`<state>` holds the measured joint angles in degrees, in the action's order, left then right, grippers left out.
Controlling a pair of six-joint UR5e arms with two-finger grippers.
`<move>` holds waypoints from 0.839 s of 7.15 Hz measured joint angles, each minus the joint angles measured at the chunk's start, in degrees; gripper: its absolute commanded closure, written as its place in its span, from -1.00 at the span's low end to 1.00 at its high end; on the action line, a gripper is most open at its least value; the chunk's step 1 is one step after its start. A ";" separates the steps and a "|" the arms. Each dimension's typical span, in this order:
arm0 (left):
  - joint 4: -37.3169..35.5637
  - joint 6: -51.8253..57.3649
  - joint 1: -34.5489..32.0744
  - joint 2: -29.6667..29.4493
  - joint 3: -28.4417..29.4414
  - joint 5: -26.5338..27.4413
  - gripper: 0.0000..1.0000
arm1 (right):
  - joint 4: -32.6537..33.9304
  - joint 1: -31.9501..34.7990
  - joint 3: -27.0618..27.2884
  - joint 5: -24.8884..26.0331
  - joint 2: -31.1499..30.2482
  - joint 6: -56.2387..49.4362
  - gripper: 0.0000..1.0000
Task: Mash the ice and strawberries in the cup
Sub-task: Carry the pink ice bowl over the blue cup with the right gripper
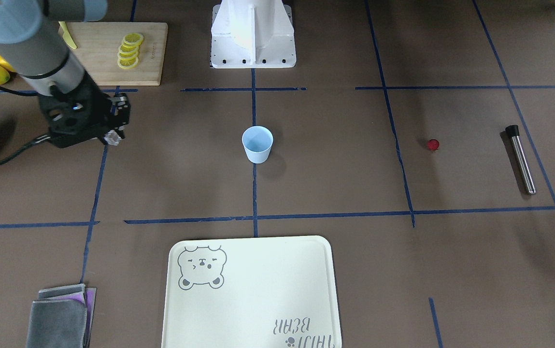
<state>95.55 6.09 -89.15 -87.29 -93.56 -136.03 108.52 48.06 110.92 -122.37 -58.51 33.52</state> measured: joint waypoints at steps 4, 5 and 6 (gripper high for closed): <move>0.33 0.15 0.14 0.01 0.14 -0.03 -1.00 | -3.40 -14.96 -13.61 12.02 17.48 22.05 0.92; 0.34 0.15 0.25 0.01 0.16 -0.03 -1.00 | -6.74 -17.54 -17.68 14.42 19.03 25.12 0.81; 0.34 0.15 0.44 0.01 0.15 -0.03 -1.00 | -9.14 -19.57 -20.33 16.37 19.32 26.48 0.73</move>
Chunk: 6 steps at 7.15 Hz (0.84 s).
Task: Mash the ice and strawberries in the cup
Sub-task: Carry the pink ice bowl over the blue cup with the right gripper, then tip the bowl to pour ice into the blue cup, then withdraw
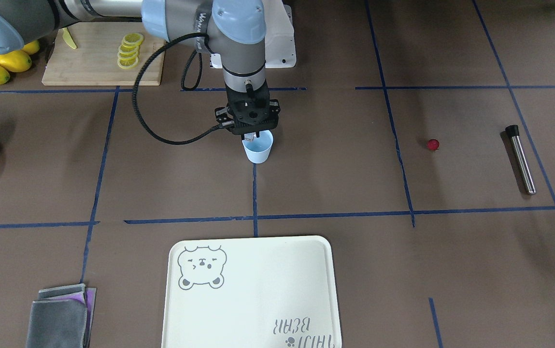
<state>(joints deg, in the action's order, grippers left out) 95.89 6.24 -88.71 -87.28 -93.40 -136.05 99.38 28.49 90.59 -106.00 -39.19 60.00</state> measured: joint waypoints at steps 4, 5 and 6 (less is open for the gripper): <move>0.02 -0.08 0.53 0.04 0.00 0.00 -1.00 | -1.56 -2.26 -1.68 1.99 0.18 1.38 -0.98; 0.06 -0.09 0.61 0.04 -0.01 0.00 -1.00 | -1.61 -2.23 -1.61 2.01 0.28 1.53 -0.98; 0.07 -0.09 0.68 0.03 -0.05 0.00 -1.00 | -1.63 -2.05 -1.49 2.00 0.31 1.56 -0.98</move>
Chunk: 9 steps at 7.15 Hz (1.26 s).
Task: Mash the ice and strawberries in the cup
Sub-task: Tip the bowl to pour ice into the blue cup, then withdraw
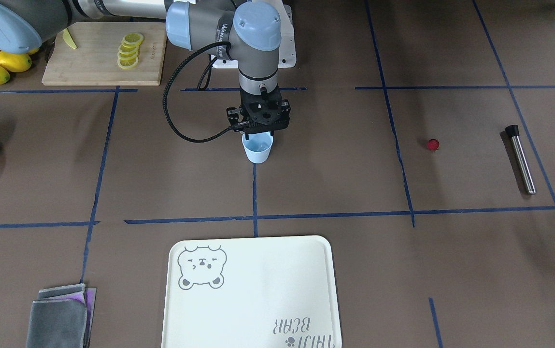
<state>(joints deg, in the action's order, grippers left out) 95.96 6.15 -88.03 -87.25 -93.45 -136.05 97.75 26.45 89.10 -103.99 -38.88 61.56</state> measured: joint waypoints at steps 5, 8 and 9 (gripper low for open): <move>-0.09 0.00 0.09 0.03 0.09 0.00 -1.00 | 0.44 8.50 9.68 -6.55 -8.07 -6.50 -0.98; -0.09 -0.08 0.08 0.06 0.01 0.00 -1.00 | -0.21 20.40 24.47 -14.77 -29.34 -27.14 -0.99; -0.08 -0.09 0.09 0.08 -0.09 0.00 -1.00 | -0.88 24.63 26.82 -16.62 -35.91 -35.19 -0.99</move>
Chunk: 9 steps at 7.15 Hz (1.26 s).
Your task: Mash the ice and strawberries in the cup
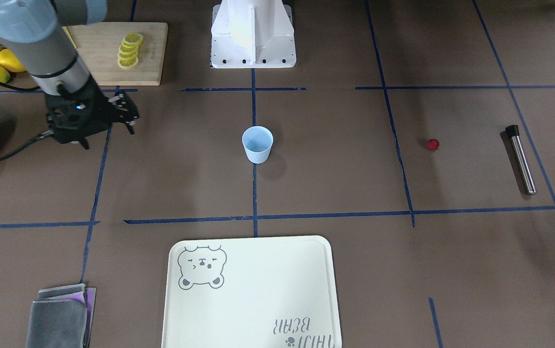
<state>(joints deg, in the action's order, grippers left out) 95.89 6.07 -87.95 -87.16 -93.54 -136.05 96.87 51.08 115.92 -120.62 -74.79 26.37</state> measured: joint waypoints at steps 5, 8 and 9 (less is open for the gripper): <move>0.00 0.00 0.03 0.30 -0.15 0.00 -1.00 | -16.08 16.05 -0.45 -9.21 -26.45 -30.22 -0.96; 0.00 0.13 0.02 0.39 -0.18 0.00 -1.00 | -20.80 21.23 -7.77 -14.42 -29.57 -39.61 -0.88; 0.00 0.16 0.00 0.40 -0.27 0.00 -1.00 | -20.95 21.78 -9.84 -15.02 -29.46 -41.01 -0.84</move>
<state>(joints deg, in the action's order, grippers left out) 95.89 6.23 -87.95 -86.76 -93.81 -136.06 75.92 72.86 106.08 -135.64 -104.25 -14.65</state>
